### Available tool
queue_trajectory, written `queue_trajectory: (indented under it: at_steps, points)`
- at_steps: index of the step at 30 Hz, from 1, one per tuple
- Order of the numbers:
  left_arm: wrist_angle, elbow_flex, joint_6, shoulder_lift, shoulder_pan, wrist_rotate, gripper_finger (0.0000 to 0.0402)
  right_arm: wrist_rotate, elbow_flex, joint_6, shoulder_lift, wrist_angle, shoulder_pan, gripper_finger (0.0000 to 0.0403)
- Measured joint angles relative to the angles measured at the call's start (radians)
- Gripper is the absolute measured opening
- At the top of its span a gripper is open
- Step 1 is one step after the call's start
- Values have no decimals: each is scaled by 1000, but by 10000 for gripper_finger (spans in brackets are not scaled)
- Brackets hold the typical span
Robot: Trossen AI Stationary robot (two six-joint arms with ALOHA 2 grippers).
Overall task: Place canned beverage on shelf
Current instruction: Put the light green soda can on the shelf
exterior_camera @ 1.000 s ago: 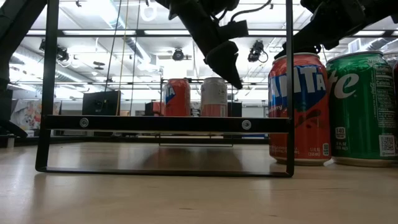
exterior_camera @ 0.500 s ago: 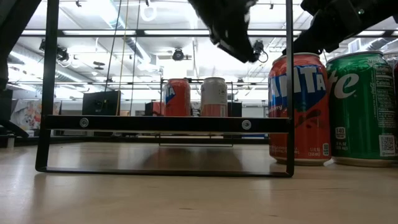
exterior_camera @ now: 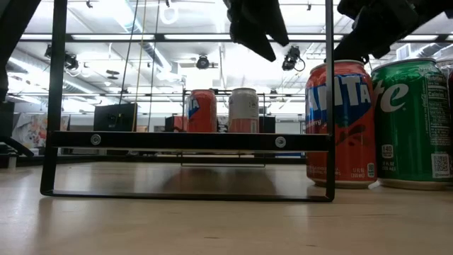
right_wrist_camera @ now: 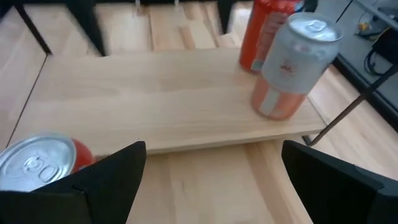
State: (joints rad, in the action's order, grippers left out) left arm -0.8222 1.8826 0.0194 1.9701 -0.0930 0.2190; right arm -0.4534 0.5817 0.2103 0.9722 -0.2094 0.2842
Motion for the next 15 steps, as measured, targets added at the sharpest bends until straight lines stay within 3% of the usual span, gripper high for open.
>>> queue_trajectory:
  at_steps: [3, 8, 15]
  points:
    - [-7, -4, -40, 0, -3, 54, 398, -23, 61, 37, 38, -94, 20, 386]
    - [-9, -4, -73, 0, 0, 59, 398, -30, 185, 149, 81, -336, 38, 386]
    - [-43, -5, -147, 0, 2, 107, 398, 113, 348, 326, 126, -745, 43, 386]
